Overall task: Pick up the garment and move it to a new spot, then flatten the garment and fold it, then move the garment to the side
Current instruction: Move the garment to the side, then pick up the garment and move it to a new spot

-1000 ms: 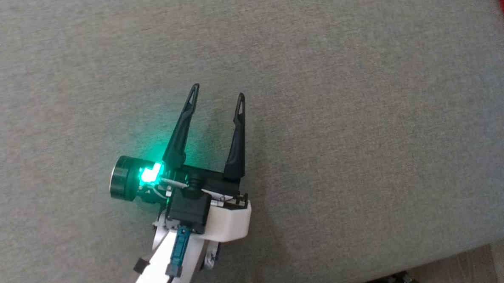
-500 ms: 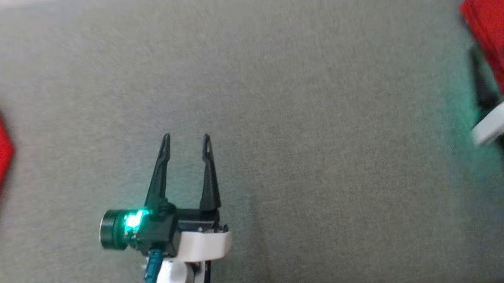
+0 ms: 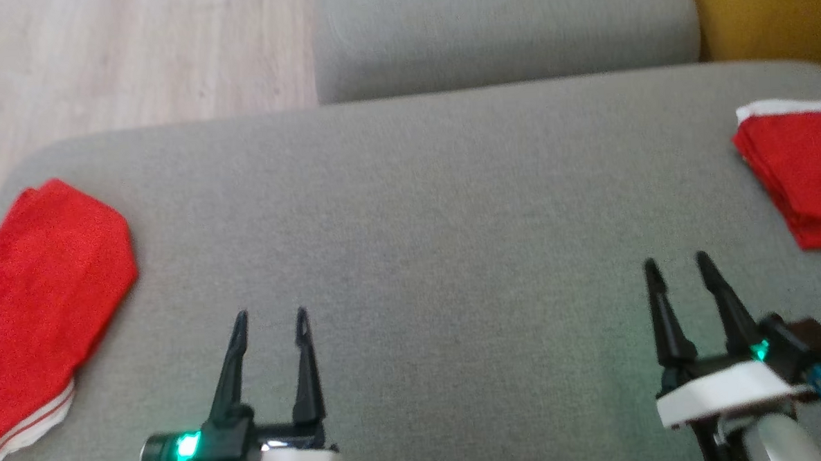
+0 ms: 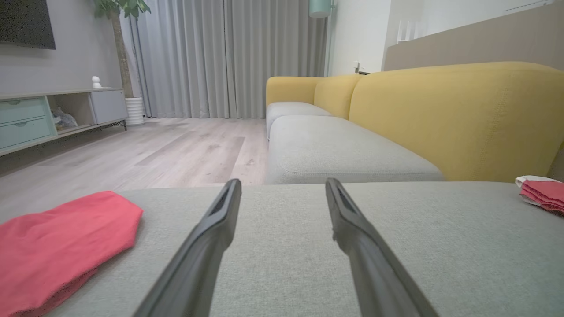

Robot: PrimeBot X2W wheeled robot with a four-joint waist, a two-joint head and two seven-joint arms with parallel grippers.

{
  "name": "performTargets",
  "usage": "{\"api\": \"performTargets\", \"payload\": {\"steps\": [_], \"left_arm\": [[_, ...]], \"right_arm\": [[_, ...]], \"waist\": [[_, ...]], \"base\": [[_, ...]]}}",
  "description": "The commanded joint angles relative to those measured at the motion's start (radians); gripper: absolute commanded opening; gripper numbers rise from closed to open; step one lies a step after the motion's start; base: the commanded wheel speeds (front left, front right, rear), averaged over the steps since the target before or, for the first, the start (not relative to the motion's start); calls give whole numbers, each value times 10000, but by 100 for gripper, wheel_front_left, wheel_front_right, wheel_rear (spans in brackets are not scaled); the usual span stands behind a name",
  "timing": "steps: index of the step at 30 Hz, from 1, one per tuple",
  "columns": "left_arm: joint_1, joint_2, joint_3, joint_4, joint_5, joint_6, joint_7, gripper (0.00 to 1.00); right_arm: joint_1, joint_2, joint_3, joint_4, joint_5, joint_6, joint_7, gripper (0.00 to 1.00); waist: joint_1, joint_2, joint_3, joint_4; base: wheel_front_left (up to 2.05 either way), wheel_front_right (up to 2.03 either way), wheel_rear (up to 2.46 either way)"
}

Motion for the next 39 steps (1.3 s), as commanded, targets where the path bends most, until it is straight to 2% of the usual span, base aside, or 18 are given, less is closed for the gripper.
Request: {"api": "performTargets", "payload": {"steps": [1, 9, 19, 31, 39], "left_arm": [[-119, -40, 448, -376, 84, -43, -51, 100], [1126, -40, 1179, -507, 279, -328, -51, 100], [1398, -41, 1333, -536, 315, -695, -51, 100], [1357, -41, 1361, -581, 433, -645, -51, 100], [1384, -41, 1520, -862, 341, -356, -51, 100]], "right_arm": [[-52, 56, 15, -495, -96, 67, -119, 100], [1277, 426, -267, -1186, -425, 67, -120, 100], [1577, 535, -205, -1150, -612, 67, -120, 100], [1542, 619, -245, -1080, -663, 67, -120, 100], [1454, 573, -147, -1004, -654, 67, -120, 100]], "waist": [[3, -1, -387, 229], [3, -1, -1002, 189], [3, -1, -1176, 245], [3, -1, -1070, 244], [3, -1, -1006, 853]], "base": [[0, 0, 0], [0, 0, 0], [0, 0, 0], [0, 0, 0], [0, 0, 0]]}}
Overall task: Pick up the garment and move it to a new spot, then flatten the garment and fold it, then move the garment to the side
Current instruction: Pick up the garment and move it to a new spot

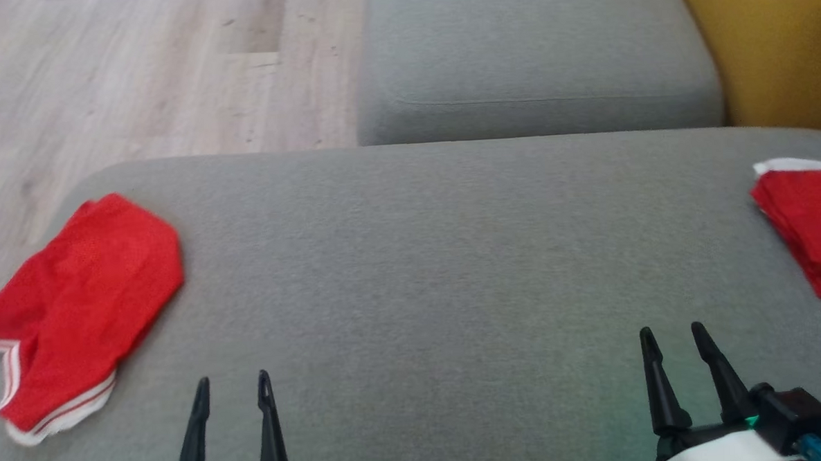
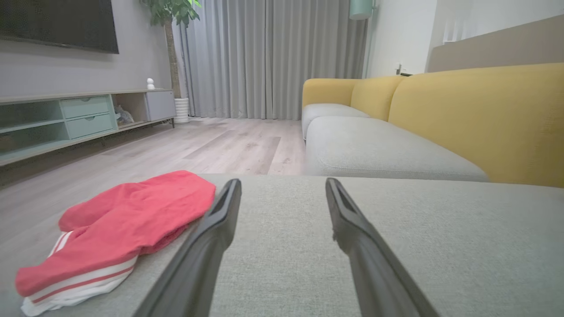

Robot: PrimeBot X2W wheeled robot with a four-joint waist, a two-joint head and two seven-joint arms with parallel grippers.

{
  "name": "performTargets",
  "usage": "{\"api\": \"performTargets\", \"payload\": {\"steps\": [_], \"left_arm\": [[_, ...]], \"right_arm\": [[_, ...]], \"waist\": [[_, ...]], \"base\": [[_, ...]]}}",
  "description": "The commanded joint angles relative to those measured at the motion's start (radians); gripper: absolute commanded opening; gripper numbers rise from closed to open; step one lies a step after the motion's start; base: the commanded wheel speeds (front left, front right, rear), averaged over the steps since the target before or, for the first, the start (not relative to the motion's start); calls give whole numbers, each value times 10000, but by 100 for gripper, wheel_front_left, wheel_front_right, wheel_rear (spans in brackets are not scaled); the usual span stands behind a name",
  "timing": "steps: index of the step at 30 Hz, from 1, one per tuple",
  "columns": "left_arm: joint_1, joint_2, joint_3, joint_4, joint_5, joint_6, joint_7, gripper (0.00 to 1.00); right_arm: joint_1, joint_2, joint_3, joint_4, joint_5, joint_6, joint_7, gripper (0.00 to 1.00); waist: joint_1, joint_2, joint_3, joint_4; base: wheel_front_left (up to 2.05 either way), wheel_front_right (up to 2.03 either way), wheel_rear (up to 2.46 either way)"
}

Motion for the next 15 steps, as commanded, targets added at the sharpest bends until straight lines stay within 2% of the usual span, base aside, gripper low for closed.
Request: {"api": "performTargets", "payload": {"steps": [1, 15], "left_arm": [[-392, -54, 425, -383, 7, 73, -51, 100], [-243, -55, 1111, -697, 229, 45, -51, 100]], "right_arm": [[-403, -88, 239, -270, -77, 67, -110, 100], [-339, 143, 36, -255, 3, 67, -110, 100]], "waist": [[0, -1, 0, 310], [0, -1, 55, 3357]], "base": [[0, 0, 0], [0, 0, 0]]}}
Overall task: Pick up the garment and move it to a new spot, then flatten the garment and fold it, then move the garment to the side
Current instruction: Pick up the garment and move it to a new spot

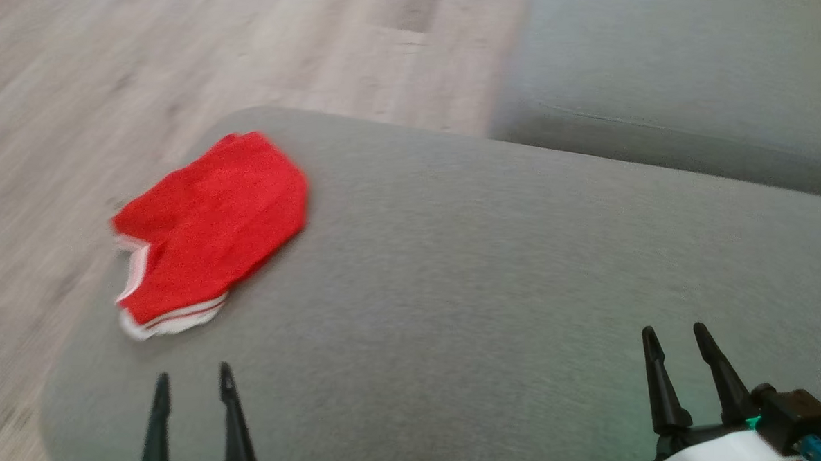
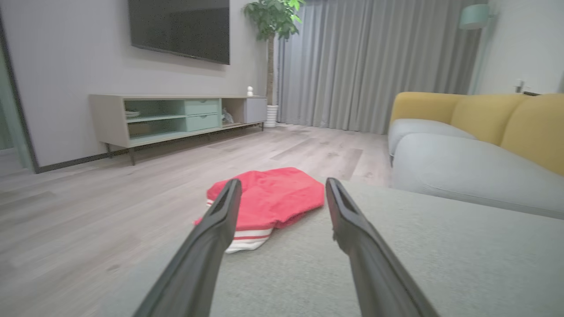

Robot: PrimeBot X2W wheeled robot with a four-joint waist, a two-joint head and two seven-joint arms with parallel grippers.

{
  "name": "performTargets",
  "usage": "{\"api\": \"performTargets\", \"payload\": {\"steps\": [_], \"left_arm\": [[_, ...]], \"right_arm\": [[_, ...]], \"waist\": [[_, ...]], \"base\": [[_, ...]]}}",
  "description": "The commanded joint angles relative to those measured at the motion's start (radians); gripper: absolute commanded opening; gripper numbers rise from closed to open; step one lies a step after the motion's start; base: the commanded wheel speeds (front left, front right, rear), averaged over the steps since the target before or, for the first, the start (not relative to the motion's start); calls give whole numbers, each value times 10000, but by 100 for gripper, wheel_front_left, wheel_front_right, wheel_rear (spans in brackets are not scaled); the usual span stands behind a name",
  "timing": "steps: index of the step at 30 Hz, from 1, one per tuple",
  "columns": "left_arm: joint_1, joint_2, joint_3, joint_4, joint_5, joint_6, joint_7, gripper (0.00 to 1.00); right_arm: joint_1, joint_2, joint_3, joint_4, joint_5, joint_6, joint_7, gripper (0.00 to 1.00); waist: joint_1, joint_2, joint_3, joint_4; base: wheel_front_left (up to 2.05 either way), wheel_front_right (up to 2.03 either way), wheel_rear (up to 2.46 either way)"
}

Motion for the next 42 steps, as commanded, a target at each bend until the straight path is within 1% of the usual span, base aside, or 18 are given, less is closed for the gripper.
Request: {"api": "performTargets", "payload": {"steps": [1, 5, 9, 11, 14, 15, 18, 19, 24, 27, 29, 30, 34, 36, 37, 38, 39, 42], "left_arm": [[-265, -55, 450, -403, 124, 67, -51, 100], [-345, -55, 721, -557, 193, 90, -51, 100], [-717, -50, 1054, -667, 308, 65, -51, 100], [-1151, -34, 1296, -733, 355, 54, -51, 100], [-2118, -36, 1551, -716, 410, 97, -51, 100], [-2488, -28, 1601, -520, 438, 117, -51, 100], [-3970, 178, 1843, 780, 397, 152, 2, 100], [-4583, 282, 1943, 1304, 368, 199, 186, 100], [-7583, 600, 2616, 3938, -404, 333, 1889, 100], [-8930, 777, 3035, 5748, -951, 393, 2770, 100], [-9523, 883, 3266, 6933, -1248, 472, 3357, 100], [-9523, 883, 3266, 6933, -1248, 472, 3357, 100], [-10210, 927, 3882, 8949, -1963, 704, 4163, 100], [-10306, 984, 3984, 9709, -2069, 829, 4301, 100], [-10339, 1017, 3994, 9999, -2092, 821, 4277, 100], [-10393, 1021, 4075, 10189, -2201, 745, 4154, 48], [-10499, 1047, 4216, 10382, -2389, 504, 3600, 0], [-10778, 1373, 4193, 10354, -2325, 182, 2333, 0]], "right_arm": [[-367, -51, 226, -295, -40, 67, -110, 100], [-477, -75, 166, -337, -94, 67, -110, 100], [-511, -355, 149, -364, -148, 67, -111, 100], [-657, -697, 137, -455, -157, 67, -111, 100], [-944, -1396, 63, -652, -134, 67, -111, 100], [-1035, -1648, 33, -716, -112, 67, -111, 100], [-1240, -2391, 6, -923, -40, 67, -111, 100], [-1306, -2629, -10, -991, -10, 67, -111, 100], [-1575, -3681, -89, -1342, 141, 67, -111, 100], [-1727, -4171, -159, -1542, 252, 67, -111, 100], [-1807, -4438, -156, -1672, 325, 67, -111, 100], [-1807, -4438, -156, -1672, 325, 67, -111, 100], [-1931, -4820, -168, -1910, 421, 67, -111, 100], [-1978, -4935, -175, -1955, 458, 67, -111, 100], [-2000, -4966, -179, -1968, 473, 67, -111, 100], [-2020, -4976, -199, -1965, 484, 67, -111, 100], [-2047, -4961, -216, -1946, 485, 67, -111, 100], [-2097, -4809, -102, -1823, 449, 67, -111, 100]], "waist": [[0, -1, 104, 765], [0, -1, 411, 1157], [0, -1, 906, 1246], [0, -1, 1444, 1143], [0, -1, 2328, 966], [0, -1, 2619, 914], [0, -1, 3393, 762], [0, -1, 3641, 703], [0, -1, 4713, 392], [0, -1, 5217, 189], [0, -1, 5520, 32], [0, -1, 5520, 32], [0, -1, 5989, -218], [0, -1, 6113, -305], [0, -1, 6149, -337], [0, -1, 6172, -359], [0, -1, 6157, -380], [0, -1, 5839, -443]], "base": [[0, 0, 0], [0, 0, 0], [0, 0, 0], [0, 0, 0], [0, 0, 0], [0, 0, 0], [0, 0, 0], [0, 0, 0], [0, 0, 0], [0, 0, 0], [0, 0, 0], [0, 0, 0], [0, 0, 0], [0, 0, 0], [0, 0, 0], [0, 0, 0], [0, 0, 0], [0, 0, 0]]}}
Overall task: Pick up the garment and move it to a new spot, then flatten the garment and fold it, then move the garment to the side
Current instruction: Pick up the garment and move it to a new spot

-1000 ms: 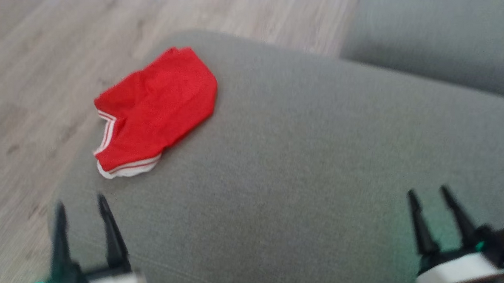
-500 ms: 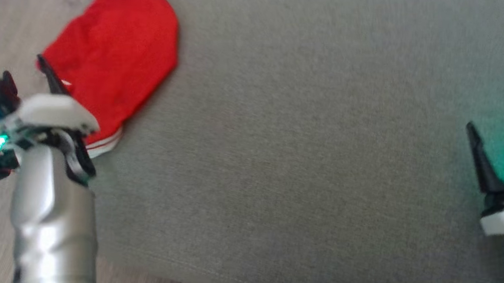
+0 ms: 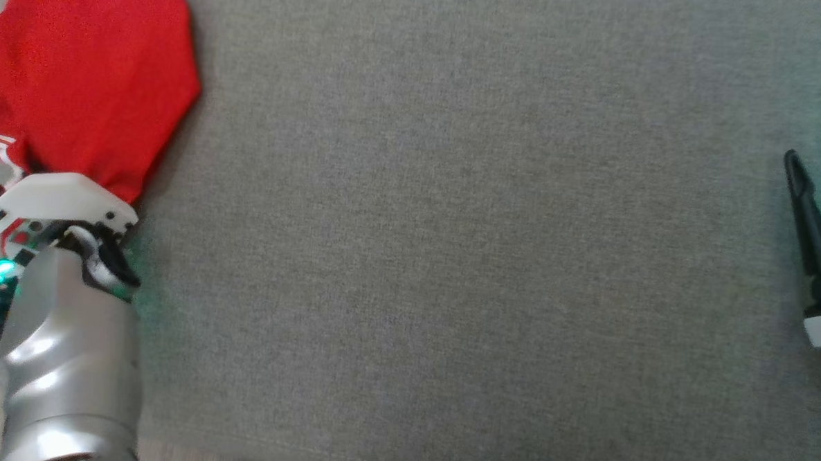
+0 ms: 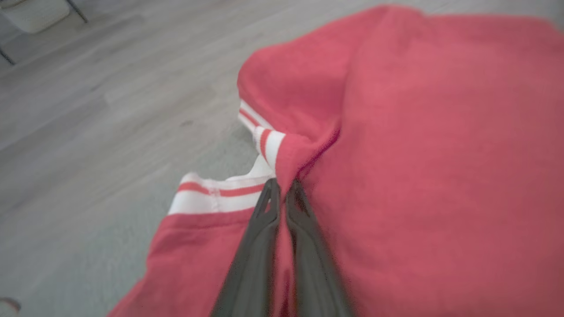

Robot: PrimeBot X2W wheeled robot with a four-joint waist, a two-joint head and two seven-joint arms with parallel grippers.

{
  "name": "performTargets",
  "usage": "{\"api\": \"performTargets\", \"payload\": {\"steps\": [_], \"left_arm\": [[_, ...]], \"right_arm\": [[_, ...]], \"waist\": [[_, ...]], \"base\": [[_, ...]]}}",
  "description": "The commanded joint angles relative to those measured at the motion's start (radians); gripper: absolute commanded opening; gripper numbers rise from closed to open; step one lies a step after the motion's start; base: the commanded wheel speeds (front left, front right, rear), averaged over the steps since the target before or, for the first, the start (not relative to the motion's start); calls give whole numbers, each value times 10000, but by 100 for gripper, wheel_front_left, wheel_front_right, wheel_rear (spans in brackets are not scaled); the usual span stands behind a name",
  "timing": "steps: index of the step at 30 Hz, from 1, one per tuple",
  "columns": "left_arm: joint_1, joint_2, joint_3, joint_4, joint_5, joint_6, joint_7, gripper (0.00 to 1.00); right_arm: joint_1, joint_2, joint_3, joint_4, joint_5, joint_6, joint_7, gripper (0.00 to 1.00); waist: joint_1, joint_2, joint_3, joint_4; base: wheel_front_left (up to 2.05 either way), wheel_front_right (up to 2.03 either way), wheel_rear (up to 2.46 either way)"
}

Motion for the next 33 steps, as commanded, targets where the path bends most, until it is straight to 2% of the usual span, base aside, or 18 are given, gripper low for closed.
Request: {"api": "performTargets", "payload": {"steps": [1, 5, 11, 17, 19, 27, 33], "left_arm": [[-66, 870, 54, -233, 216, -136, -588, 0], [-596, 1529, -441, -597, 745, -557, -1782, 0], [-1615, 2020, -1228, -2091, 1274, -1347, -2141, 0], [-2205, 1605, -1792, -4162, 935, -2430, -1366, 0], [-2173, 1589, -2073, -4822, 964, -2664, -1072, 0], [-1925, 1128, -3212, -7026, 1059, -2970, 134, 0], [-1476, 788, -4029, -7576, 1068, -3103, 579, 0]], "right_arm": [[134, -81, 235, -102, -9, 67, -51, 100], [17, 480, 507, 169, -55, 67, -51, 100], [-138, 1511, 1224, 695, -339, 67, -51, 100], [-34, 2554, 1863, 1052, -568, 67, -51, 100], [108, 2832, 2006, 1148, -635, 67, -51, 100], [309, 3231, 2034, 1204, -684, 67, -51, 100], [168, 3335, 1913, 1093, -616, 67, -51, 100]], "waist": [[-2, 1, -386, -63], [-2, 1, -1319, -334], [-2, 1, -2913, -1274], [-2, 1, -4271, -2640], [-2, 1, -4637, -3159], [-2, 1, -5040, -4740], [-2, 1, -4697, -5315]], "base": [[0, 0, 0], [0, 0, 0], [0, 0, 0], [0, 0, 0], [0, 0, 0], [0, 0, 0], [0, 0, 0]]}}
